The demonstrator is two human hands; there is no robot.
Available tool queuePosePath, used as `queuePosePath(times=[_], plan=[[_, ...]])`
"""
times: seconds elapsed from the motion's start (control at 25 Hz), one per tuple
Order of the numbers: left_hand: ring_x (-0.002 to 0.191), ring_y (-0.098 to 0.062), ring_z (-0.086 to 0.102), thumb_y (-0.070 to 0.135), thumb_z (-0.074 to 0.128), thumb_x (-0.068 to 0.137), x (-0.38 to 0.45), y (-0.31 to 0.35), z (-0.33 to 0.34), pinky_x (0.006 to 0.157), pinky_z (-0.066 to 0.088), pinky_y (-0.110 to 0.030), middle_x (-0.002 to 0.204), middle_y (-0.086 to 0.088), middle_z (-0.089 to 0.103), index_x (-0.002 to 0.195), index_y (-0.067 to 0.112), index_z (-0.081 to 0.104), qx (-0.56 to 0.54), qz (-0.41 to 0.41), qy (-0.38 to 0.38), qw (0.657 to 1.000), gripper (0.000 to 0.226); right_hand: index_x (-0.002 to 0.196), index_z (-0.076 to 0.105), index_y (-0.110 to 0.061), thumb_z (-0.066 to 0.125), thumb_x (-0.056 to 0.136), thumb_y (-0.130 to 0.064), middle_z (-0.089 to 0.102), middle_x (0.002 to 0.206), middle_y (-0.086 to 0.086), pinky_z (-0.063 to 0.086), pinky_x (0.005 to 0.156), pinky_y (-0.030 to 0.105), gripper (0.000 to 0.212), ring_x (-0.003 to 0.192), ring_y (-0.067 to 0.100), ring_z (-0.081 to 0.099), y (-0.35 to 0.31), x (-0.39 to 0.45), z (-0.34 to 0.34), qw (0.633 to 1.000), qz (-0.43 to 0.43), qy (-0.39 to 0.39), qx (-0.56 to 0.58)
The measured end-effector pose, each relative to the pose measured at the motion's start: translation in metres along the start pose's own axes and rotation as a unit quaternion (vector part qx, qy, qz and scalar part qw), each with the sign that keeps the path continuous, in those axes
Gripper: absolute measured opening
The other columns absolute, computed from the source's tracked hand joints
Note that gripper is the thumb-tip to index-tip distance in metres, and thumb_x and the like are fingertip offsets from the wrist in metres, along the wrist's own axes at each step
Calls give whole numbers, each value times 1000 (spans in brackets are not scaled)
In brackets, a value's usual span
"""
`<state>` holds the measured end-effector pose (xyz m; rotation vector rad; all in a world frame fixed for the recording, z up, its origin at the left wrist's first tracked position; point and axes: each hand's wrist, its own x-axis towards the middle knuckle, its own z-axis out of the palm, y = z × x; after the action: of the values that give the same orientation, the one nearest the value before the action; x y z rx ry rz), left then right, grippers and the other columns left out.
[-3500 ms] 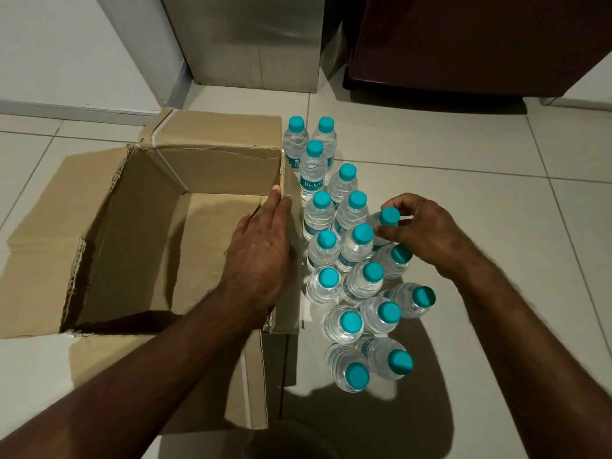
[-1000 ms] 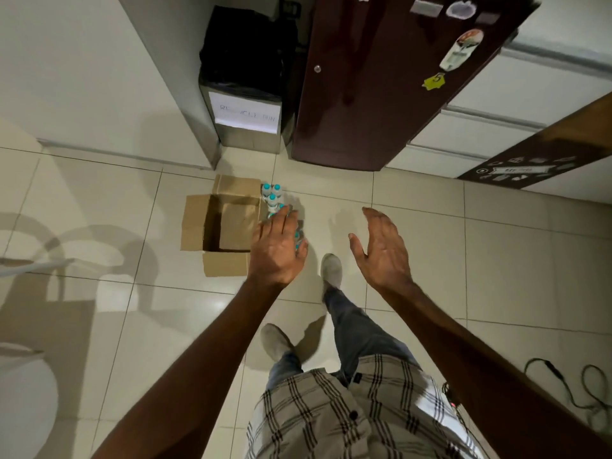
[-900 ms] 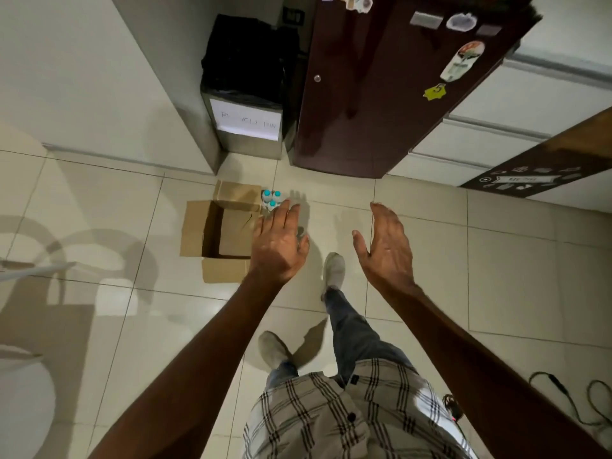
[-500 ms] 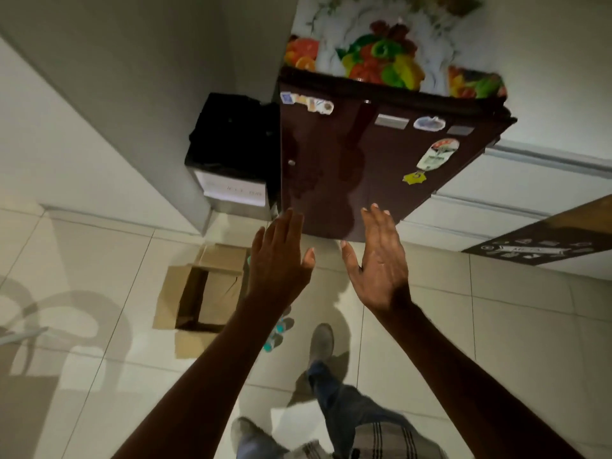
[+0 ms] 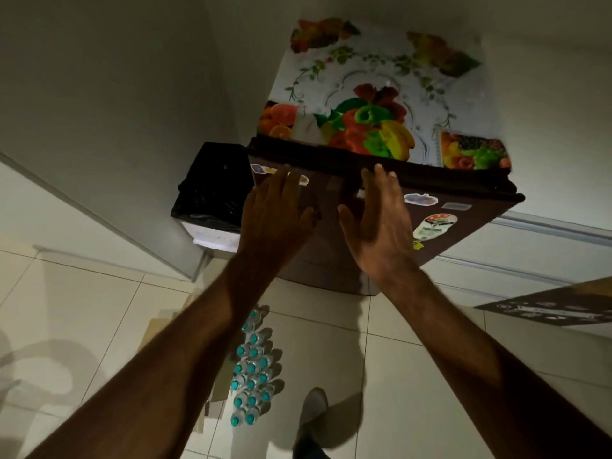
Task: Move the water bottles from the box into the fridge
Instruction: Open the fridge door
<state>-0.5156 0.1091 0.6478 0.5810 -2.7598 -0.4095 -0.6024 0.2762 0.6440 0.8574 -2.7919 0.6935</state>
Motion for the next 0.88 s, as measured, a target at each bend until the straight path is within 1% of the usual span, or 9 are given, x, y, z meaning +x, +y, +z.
queuePosePath(times=[0.12,0.2,0.24,0.32,0.36,0.48,0.6,0.72,0.88], plan=[[148,-30,27,48,53,95,35,2,6,117,30,-53,160,-12,31,153,12,32,36,-1,-20,999,71,159,20,-18,46,100,-56,17,167,8,31,119,51,76,155,30,13,5,29,11,999,7,-28,-31],[151,-32,19,54,47,96,50,-3,11,118,24,-58,163,-12,23,155,13,26,68,-8,-56,996,75,160,17,-17,44,99,-55,16,168,8,24,122,50,77,155,29,14,9,40,20,997,-4,-61,-55],[152,-33,16,60,40,96,53,-7,14,119,20,-59,164,-12,21,156,14,24,78,-16,-72,994,78,161,17,-16,43,100,-55,17,167,9,19,124,49,77,155,29,14,11,42,24,995,-15,-74,-68],[152,-33,13,70,29,92,52,-11,21,119,17,-60,164,-12,21,156,14,25,83,-26,-82,993,85,160,20,-14,42,100,-53,21,166,10,11,126,48,75,155,30,15,16,41,30,992,-33,-81,-92],[152,-34,14,71,29,92,50,-11,23,119,18,-60,163,-12,23,156,13,27,78,-26,-76,994,85,159,24,-13,44,100,-52,24,165,11,10,126,48,74,154,30,17,17,40,32,992,-38,-76,-96],[151,-36,18,67,40,93,48,-8,25,118,25,-59,160,-13,30,153,10,31,68,-24,-64,995,83,157,31,-12,49,99,-47,31,162,12,11,126,47,71,153,31,21,15,38,31,994,-42,-62,-82],[150,-36,19,71,40,90,49,-7,20,117,26,-59,159,-13,31,153,10,31,82,-20,-82,993,87,156,33,-13,53,98,-44,33,161,12,12,126,46,69,152,29,23,15,38,26,995,-45,-68,-60],[149,-37,22,71,45,87,49,-6,14,116,27,-59,157,-15,33,151,8,34,75,-8,-93,993,91,156,35,-11,56,97,-41,35,160,13,14,125,47,69,152,32,24,16,38,22,995,-56,-71,-42],[150,-35,19,69,40,89,38,-4,10,117,28,-55,160,-11,30,154,11,29,108,-18,-106,988,87,155,37,-11,56,96,-41,38,159,13,16,125,47,68,150,33,27,19,29,19,994,-65,-74,-44]])
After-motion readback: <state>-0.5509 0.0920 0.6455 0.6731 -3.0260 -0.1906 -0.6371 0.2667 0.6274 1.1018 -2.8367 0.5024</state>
